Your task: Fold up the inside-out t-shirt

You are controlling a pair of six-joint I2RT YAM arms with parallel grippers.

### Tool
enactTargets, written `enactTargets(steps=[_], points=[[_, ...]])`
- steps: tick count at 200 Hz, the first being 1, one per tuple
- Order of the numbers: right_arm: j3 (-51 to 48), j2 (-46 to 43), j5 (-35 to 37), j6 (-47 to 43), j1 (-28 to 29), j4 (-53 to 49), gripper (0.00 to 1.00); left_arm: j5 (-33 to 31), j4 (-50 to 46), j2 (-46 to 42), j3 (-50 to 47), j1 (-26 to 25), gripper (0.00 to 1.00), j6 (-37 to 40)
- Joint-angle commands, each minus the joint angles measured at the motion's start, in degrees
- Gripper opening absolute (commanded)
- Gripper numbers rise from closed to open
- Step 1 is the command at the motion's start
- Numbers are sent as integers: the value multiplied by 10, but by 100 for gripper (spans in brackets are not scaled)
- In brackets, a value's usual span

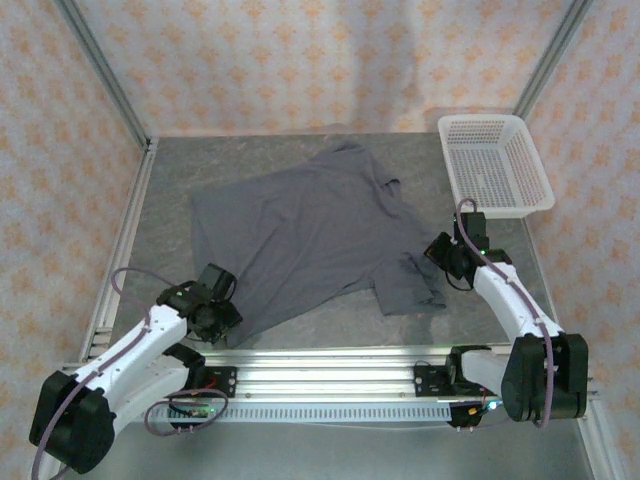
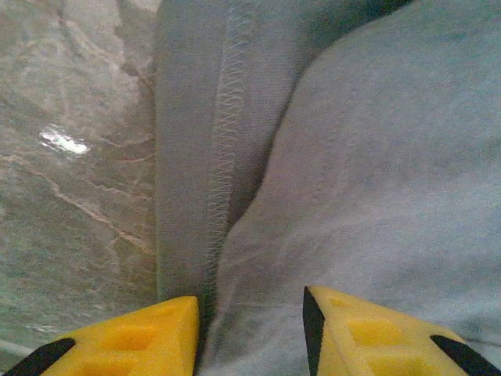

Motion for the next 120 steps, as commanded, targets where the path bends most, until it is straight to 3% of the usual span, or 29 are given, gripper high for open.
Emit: enactTargets(steps=[1,120], points=[[19,-10,4,-3,-2,-17,0,-4,11,-6,-16,7,41,-7],[20,-11,3,-4,-1,-19,0,-8,23,-11,-11,7,24,-12]])
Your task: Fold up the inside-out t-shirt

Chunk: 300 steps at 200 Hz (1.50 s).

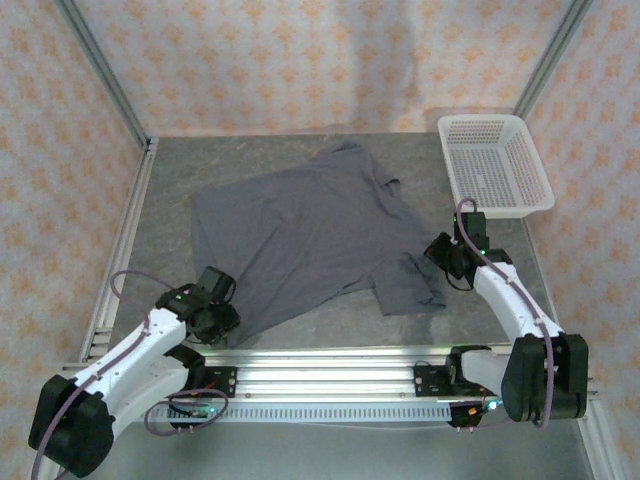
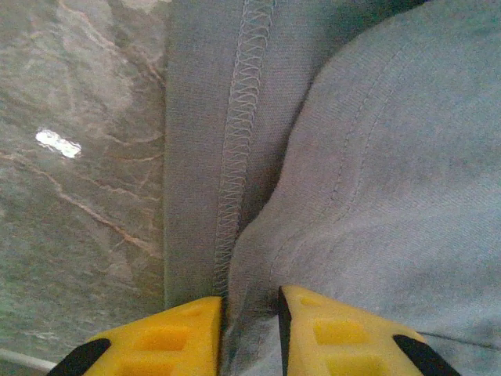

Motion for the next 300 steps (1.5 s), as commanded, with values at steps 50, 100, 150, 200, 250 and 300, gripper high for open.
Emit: enactTargets(steps=[50,100,150,200,250,300], points=[[18,-12,4,-3,-2,-15,0,-5,37,-24,-15,7,19,-23],[31,-20,10,0,-2,-31,0,6,49,-22,-7,8,0,-13],[200,-102,44,71,-3,-126,0,-176,-105,-74,354,24,0,127],[438,-117,32,122,-3,-150,0,-334,-151,35,768,24,0,269],[641,-116,20,140,-3,-134,0,-328,-154,90,995,24,0,320],[800,-107,27,140,-3,-164,0,-296,-145,102,1098,24,0,357]])
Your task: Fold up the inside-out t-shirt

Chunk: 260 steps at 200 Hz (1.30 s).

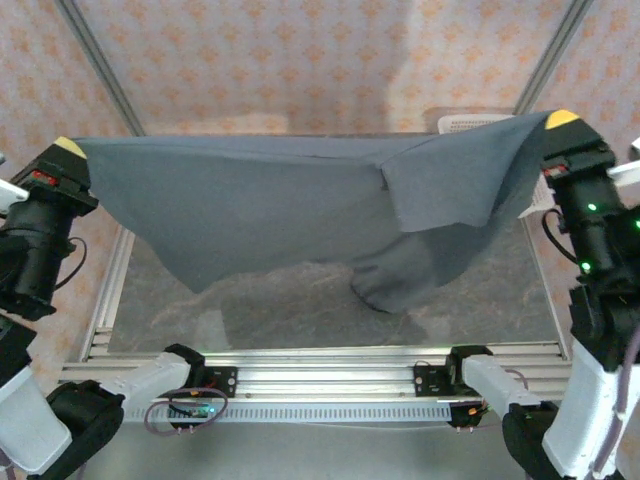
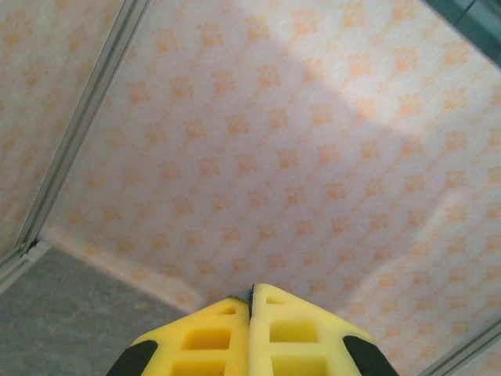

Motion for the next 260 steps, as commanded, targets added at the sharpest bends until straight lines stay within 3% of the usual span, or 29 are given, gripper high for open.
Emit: enactTargets(steps=[1,42,76,97,147,155,172,177,192,203,219,242,260], points=[[61,1,4,7,-3,-8,0,-10,-4,-2,37,5,0,36],[120,41,37,20,-3,-43,0,-36,16,18,51,4,0,73],[110,129,7,8,-2,-8,0,-38,25,121,51,4,0,100],[89,208,-9,11,-2,31,0,-72,45,190,47,12,0,123],[85,434,-12,41,14,134,0,18,75,383,-2,159,0,24],[97,477,-7,37,17,152,9,48,85,423,6,178,10,14],[204,590,14,23,18,109,46,105,97,515,60,207,42,0],[261,632,19,19,18,74,53,128,95,544,87,214,47,-2],[472,749,6,-7,18,-39,60,174,58,613,184,229,55,-5],[544,778,-1,-20,17,-80,61,205,29,637,235,235,58,1],[507,747,-8,-41,16,-108,62,266,27,614,218,236,59,6],[376,663,-71,-85,18,-133,63,376,119,487,5,227,88,-18],[192,565,-101,-118,19,-106,62,393,163,381,-163,197,86,-38]])
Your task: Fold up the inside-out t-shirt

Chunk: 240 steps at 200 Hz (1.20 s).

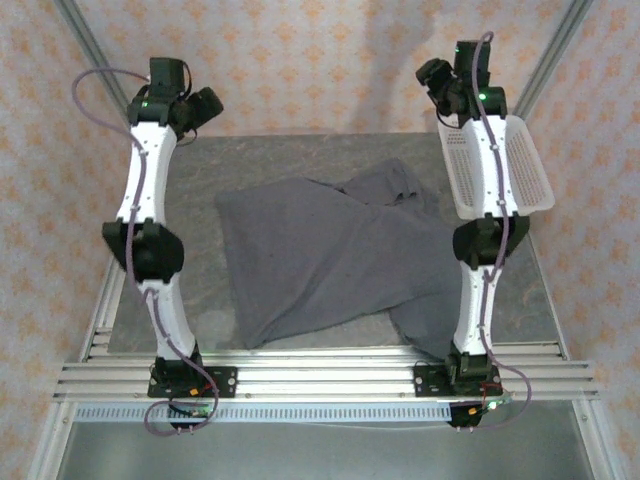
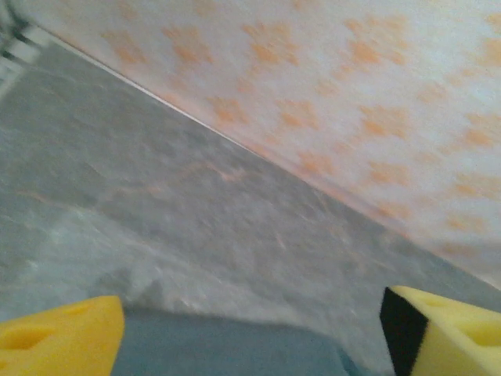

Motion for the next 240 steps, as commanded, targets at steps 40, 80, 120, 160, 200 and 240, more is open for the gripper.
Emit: enactTargets(steps=[40,80,120,160,200,240], points=[[-609,-390,-29,-78,0,124,54,86,82,-302,-438,-142,8,-71],[-843,-450,20,-58,-9,149,0,80,158,-300,-656,-220,0,-168],[-911,-358,-23,-23,-10,200,0,1,152,-210,-659,-203,0,-162],[-944,-312,-18,38,-6,262,0,-17,195,-105,-617,-161,0,-173],[-983,-292,-13,109,32,305,0,-33,184,17,-535,-106,0,-162],[-995,-256,-36,178,92,359,0,-39,158,85,-427,-57,0,-146]])
